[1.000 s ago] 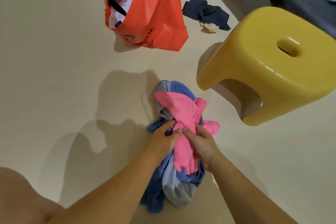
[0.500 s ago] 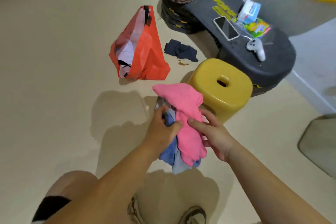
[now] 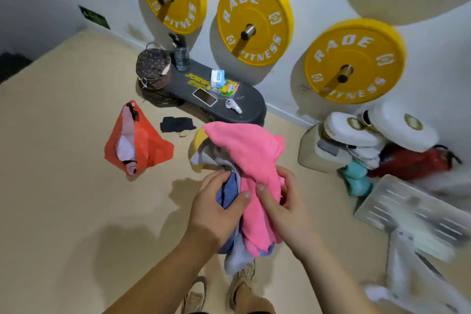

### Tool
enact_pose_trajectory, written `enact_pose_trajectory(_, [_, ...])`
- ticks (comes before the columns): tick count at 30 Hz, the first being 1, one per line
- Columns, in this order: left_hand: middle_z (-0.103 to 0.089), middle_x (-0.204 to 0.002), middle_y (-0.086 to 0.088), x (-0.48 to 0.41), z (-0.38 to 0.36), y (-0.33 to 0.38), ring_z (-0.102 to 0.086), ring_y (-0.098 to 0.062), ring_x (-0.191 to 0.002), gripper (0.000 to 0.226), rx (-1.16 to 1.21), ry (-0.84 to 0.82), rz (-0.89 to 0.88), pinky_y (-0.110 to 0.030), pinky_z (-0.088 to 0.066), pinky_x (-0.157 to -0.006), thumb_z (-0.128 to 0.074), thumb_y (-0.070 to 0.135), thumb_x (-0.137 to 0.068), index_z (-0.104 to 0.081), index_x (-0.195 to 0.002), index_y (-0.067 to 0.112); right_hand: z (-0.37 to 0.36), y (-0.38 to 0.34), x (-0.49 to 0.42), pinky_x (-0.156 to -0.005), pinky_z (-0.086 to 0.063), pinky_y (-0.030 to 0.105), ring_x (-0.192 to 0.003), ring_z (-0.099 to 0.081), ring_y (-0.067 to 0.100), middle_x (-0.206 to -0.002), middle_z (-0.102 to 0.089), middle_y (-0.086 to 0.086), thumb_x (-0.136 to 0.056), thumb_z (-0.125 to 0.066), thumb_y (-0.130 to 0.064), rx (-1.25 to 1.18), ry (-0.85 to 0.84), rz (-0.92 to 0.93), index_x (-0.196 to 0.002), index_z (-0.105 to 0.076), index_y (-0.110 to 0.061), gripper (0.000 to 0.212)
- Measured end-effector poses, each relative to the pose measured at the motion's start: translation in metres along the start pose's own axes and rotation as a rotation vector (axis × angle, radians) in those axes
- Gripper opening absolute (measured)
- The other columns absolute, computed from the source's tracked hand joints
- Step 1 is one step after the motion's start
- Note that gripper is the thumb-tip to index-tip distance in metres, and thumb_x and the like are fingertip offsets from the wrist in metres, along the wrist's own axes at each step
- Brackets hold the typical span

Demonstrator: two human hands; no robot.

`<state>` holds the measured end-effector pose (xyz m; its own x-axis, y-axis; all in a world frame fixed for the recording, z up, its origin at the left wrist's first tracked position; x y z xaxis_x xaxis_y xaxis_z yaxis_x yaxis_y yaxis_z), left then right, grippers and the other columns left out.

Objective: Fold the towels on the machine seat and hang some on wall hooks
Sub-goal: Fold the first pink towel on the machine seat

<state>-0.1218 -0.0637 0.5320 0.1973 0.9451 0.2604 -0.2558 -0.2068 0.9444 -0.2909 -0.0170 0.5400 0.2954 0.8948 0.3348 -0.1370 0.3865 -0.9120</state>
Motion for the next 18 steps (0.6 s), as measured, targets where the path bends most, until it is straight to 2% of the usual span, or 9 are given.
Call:
enact_pose_trajectory(4, [-0.068,-0.114,0.028,0.064,-0.068,0.039,-0.063,0.015,-0.104,0.042,0.029,-0.289,-0.068,-0.005,-0.049,-0.08,-0.079,0.019,-0.088,-0.061,-0.12,0.041,0.075,0.016,0.1,-0.087,-0.059,0.036,-0.099,-0.072,0.003,-0.11,-0.074,-0.013,-0.097,-0.07,-0.029,-0.058,0.288,0.004,-0.12,-0.054,-0.054,0.038])
enact_pose_trajectory(6, [-0.07,-0.114,0.028,0.102,-0.11,0.045,-0.066,0.009,-0.105,0.046,-0.045,-0.447,-0.099,-0.015,-0.054,-0.084,-0.08,0.02,-0.086,-0.061,-0.119,0.045,0.111,0.036,0.158,-0.089,-0.059,0.043,-0.099,-0.074,0.01,-0.109,-0.075,-0.006,-0.097,-0.07,-0.031,-0.114,0.389,-0.046,-0.12,-0.057,-0.052,0.033])
enact_pose_trajectory(8, [-0.068,-0.122,0.024,0.149,-0.157,0.043,-0.065,0.005,-0.111,0.053,-0.134,-0.612,-0.11,-0.024,-0.056,-0.094,-0.08,0.021,-0.083,-0.059,-0.126,0.045,0.149,0.057,0.221,-0.091,-0.059,0.042,-0.1,-0.074,0.012,-0.11,-0.075,-0.003,-0.097,-0.07,-0.032,-0.177,0.489,-0.091,-0.121,-0.06,-0.046,0.03])
enact_pose_trajectory(11, [-0.065,-0.127,0.025,0.229,-0.229,0.043,-0.063,0.006,-0.114,0.059,-0.227,-0.798,-0.16,-0.022,-0.053,-0.099,-0.083,0.021,-0.079,-0.057,-0.125,0.048,0.205,0.095,0.32,-0.088,-0.059,0.033,-0.103,-0.073,0.011,-0.117,-0.072,0.0,-0.097,-0.07,-0.03,-0.271,0.639,-0.139,-0.123,-0.061,-0.041,0.03])
enact_pose_trajectory(12, [-0.067,-0.122,0.024,0.258,-0.254,0.042,-0.065,0.003,-0.112,0.058,-0.255,-0.837,-0.188,-0.022,-0.053,-0.097,-0.084,0.022,-0.076,-0.059,-0.122,0.046,0.222,0.111,0.354,-0.089,-0.058,0.032,-0.105,-0.072,0.01,-0.118,-0.072,-0.003,-0.096,-0.071,-0.032,-0.288,0.687,-0.156,-0.124,-0.061,-0.041,0.031])
enact_pose_trajectory(15, [-0.073,-0.097,0.016,0.353,-0.328,0.032,-0.067,0.006,-0.087,0.045,-0.265,-0.939,-0.237,-0.01,-0.049,-0.078,-0.087,0.012,-0.074,-0.064,-0.104,0.035,0.27,0.16,0.463,-0.095,-0.057,0.032,-0.109,-0.07,0.006,-0.117,-0.073,-0.012,-0.096,-0.071,-0.033,-0.322,0.839,-0.192,-0.126,-0.061,-0.04,0.033])
enact_pose_trajectory(18, [-0.07,-0.1,0.018,0.463,-0.405,0.018,-0.063,0.007,-0.088,0.04,-0.301,-1.052,-0.315,-0.004,-0.045,-0.079,-0.087,0.016,-0.076,-0.063,-0.103,0.033,0.319,0.217,0.576,-0.101,-0.054,0.032,-0.115,-0.067,0.008,-0.122,-0.072,-0.012,-0.097,-0.069,-0.033,-0.346,0.977,-0.236,-0.13,-0.06,-0.038,0.034])
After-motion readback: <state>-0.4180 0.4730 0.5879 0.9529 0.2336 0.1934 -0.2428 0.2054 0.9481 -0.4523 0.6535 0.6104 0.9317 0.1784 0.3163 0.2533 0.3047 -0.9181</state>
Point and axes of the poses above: each hand's wrist, its own x-axis away from the middle knuckle, its own z-axis out of the back of the hand, y = z × x, the point moved 10 cm from there along -x, towards the middle knuckle
